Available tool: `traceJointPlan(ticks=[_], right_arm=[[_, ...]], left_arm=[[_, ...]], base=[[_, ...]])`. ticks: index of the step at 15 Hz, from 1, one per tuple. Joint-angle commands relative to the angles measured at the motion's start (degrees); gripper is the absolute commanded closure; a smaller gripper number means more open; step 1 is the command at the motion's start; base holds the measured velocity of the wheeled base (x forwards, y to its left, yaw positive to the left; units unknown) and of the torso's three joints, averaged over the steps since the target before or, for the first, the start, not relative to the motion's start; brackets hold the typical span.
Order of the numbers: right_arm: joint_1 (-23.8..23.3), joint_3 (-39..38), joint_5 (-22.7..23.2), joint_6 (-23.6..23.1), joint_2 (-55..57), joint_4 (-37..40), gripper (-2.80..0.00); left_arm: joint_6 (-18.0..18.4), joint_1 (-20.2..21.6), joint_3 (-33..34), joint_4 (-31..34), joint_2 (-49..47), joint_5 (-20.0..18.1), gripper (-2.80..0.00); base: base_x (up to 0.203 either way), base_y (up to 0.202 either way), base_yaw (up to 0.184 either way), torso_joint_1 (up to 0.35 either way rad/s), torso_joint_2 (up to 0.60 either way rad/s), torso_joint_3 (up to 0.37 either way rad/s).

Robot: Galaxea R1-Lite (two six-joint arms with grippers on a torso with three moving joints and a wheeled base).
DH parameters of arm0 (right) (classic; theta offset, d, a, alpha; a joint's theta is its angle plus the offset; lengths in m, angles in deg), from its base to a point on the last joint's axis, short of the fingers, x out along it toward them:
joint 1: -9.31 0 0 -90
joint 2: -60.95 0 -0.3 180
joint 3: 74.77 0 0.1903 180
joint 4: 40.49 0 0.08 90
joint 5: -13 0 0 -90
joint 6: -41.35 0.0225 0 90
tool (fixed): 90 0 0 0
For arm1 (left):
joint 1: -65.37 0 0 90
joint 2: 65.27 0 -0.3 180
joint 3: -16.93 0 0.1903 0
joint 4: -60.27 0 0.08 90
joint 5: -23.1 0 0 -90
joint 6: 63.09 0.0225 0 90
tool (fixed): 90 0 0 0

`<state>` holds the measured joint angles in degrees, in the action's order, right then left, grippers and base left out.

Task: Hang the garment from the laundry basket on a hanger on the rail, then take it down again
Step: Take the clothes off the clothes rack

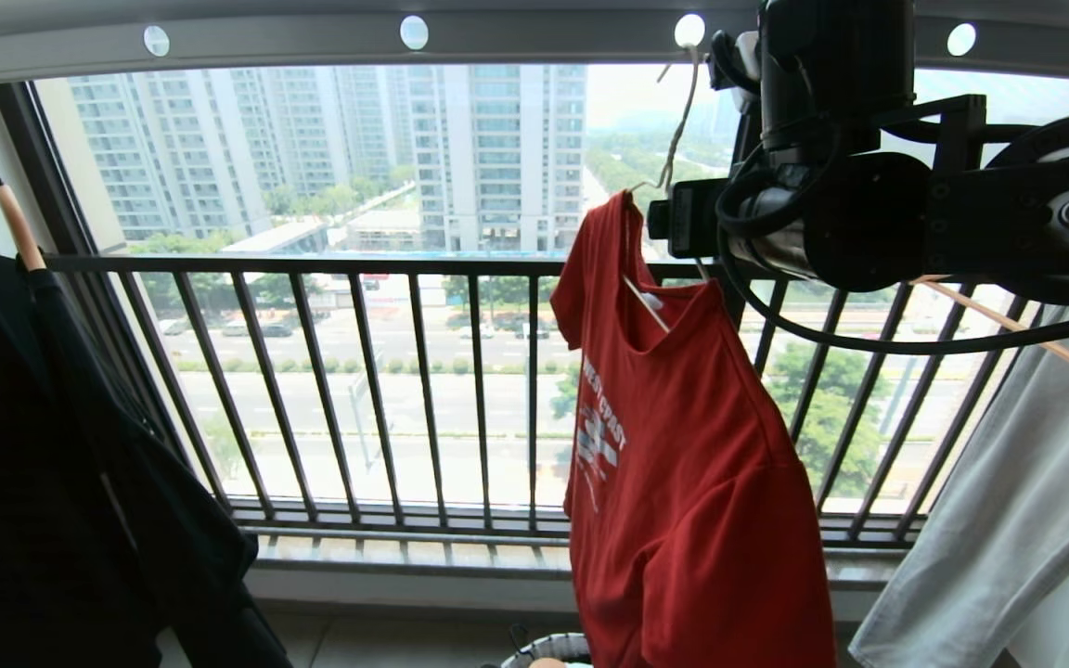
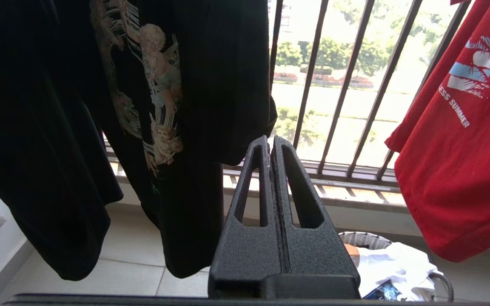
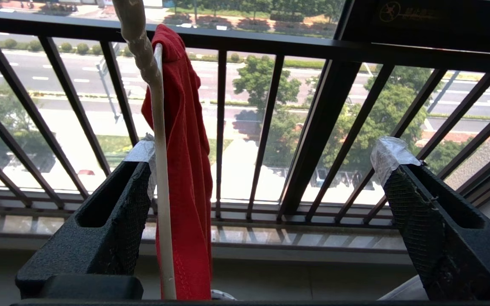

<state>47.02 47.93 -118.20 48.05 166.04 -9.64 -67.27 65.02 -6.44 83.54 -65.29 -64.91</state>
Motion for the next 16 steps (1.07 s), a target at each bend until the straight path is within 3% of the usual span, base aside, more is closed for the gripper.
traceJointPlan(ticks=[1,2,3,16], right_arm=[[-0.09,0.24,-0.19,-0.55,0.02,-0.19,-2.8],[-0.09,0.43,-0.19,-0.55,0.02,-0.37,-2.8],[-0.09,0.53,-0.1,-0.64,-0.07,-0.37,0.0],[0.0,0.33,1.04,-0.55,-1.9,-0.28,0.0]], left_arm=[[-0.04,0.0,0.0,-0.02,-0.06,0.03,0.0],[-0.04,0.0,0.0,-0.07,-0.06,0.03,0.0],[-0.04,0.0,0.0,0.02,0.02,0.03,0.0],[-0.04,0.0,0.0,0.02,-0.06,0.03,0.0]], base=[[0.0,0.0,0.0,0.0,0.0,0.0],[0.0,0.0,0.0,0.0,0.0,0.0],[0.0,0.0,0.0,0.0,0.0,0.0],[0.0,0.0,0.0,0.0,0.0,0.0]])
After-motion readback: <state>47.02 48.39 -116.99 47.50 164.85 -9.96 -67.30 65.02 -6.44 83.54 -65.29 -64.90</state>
